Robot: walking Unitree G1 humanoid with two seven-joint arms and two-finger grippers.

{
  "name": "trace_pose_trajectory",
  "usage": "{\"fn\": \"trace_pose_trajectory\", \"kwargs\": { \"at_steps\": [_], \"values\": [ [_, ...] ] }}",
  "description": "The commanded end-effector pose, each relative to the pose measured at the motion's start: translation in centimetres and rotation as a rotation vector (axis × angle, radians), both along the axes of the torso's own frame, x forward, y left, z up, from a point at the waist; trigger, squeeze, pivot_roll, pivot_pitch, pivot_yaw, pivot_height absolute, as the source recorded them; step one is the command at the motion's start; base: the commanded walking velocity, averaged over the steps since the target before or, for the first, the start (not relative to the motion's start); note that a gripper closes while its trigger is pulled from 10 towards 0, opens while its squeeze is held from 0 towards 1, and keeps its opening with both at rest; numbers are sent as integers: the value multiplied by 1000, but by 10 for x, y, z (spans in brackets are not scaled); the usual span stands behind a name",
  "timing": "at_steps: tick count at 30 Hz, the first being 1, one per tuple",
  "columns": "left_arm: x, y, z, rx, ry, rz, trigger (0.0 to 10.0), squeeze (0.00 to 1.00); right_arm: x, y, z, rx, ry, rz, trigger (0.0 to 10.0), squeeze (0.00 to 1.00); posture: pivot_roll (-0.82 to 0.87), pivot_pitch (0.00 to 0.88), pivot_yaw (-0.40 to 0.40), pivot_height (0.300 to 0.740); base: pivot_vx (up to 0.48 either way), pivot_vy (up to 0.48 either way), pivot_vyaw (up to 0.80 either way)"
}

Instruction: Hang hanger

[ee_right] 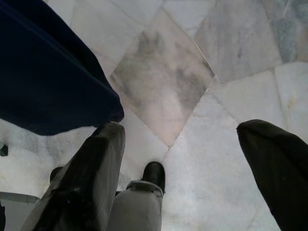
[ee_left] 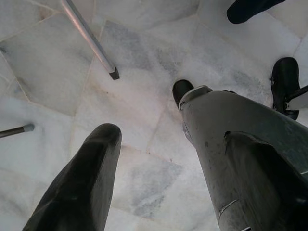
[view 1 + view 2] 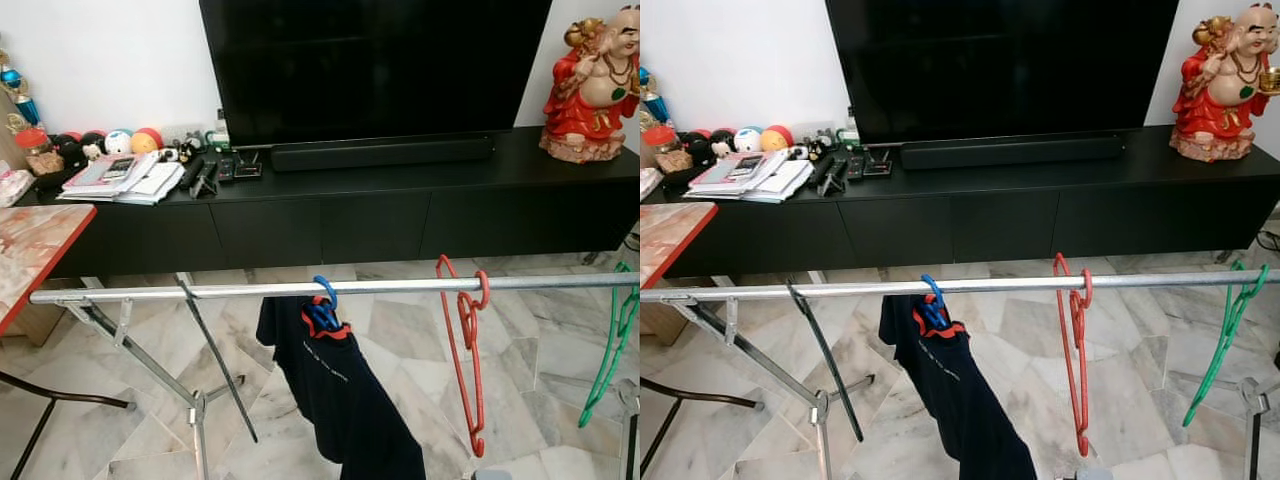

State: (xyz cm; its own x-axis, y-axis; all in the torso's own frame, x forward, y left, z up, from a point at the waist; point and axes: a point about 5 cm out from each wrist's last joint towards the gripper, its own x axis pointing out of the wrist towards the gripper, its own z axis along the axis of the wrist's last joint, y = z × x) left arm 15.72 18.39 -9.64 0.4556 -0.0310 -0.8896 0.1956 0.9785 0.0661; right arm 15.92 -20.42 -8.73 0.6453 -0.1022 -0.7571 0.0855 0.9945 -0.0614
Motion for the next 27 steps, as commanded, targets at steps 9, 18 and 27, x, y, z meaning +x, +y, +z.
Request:
{"fn": "trace_pose_trajectory", "kwargs": {
  "at_steps": [9,18,27],
  "values": [
    [-7,3,-3,-42,8,139,10000,0,-21,-3,-8,36,73,9,10000,0,-4,27,65,740,0,0,0],
    [-8,2,-3,-50,10,133,10000,0,-38,2,-14,51,102,24,10000,0,-6,6,63,740,0,0,0],
    [-7,1,-3,-51,8,130,10000,0,-38,8,-16,56,122,34,10000,0,-5,16,60,740,-233,0,0]
  ]
}}
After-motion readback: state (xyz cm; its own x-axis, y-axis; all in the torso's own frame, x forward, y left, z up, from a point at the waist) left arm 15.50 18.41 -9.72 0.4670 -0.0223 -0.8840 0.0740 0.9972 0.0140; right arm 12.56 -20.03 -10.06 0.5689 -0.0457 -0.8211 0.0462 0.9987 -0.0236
